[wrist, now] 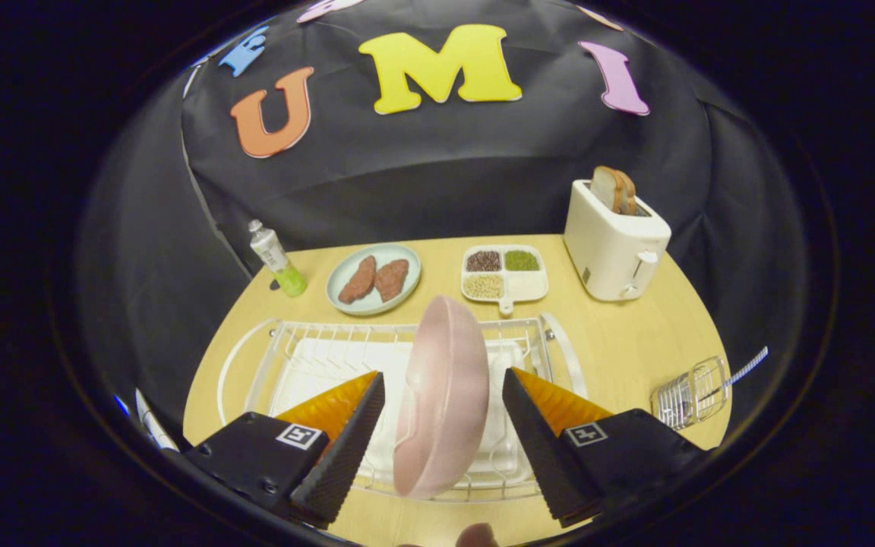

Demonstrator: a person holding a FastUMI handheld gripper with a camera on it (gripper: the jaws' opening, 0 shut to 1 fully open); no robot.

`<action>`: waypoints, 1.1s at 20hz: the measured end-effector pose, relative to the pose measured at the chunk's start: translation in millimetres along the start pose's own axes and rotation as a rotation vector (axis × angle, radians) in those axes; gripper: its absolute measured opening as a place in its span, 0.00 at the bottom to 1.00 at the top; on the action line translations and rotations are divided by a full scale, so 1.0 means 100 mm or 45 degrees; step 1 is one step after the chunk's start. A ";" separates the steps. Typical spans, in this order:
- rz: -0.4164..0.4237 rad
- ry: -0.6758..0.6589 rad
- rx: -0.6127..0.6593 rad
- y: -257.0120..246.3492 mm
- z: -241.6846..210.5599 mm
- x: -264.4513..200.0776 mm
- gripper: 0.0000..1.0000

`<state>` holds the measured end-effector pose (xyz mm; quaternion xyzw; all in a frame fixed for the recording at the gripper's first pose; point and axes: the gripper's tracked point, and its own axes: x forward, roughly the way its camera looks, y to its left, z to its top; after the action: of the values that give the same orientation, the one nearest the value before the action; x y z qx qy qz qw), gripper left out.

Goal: Take the plate from the dish rack, then take the spoon from the basket and place it into the plate.

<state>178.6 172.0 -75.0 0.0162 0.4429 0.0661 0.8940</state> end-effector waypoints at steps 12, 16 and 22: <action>-0.151 0.072 0.130 0.11 -0.04 -0.06 0.38; -0.246 0.040 0.099 0.06 0.07 -0.22 0.36; -0.185 -0.086 0.099 0.06 0.22 -0.58 0.30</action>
<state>160.7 170.9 -15.9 0.0209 0.4148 -0.0168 0.9095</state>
